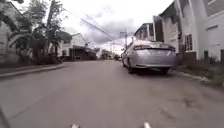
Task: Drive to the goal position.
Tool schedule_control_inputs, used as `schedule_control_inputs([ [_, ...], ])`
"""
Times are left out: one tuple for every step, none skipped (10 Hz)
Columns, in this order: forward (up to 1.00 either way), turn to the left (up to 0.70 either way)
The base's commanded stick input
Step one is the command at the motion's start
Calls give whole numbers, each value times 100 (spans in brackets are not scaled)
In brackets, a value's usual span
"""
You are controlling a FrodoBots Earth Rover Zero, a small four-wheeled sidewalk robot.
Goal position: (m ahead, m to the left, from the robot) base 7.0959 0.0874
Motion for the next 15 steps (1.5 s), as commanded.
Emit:
schedule_control_inputs([
  [70, 10],
  [70, 12],
  [70, 0],
  [70, -23],
  [70, -27],
  [70, -32],
  [70, -18],
  [70, 0],
  [70, 0],
  [70, 0],
  [70, 0],
  [70, -11],
  [70, -34],
  [70, -30],
  [70, -26],
])
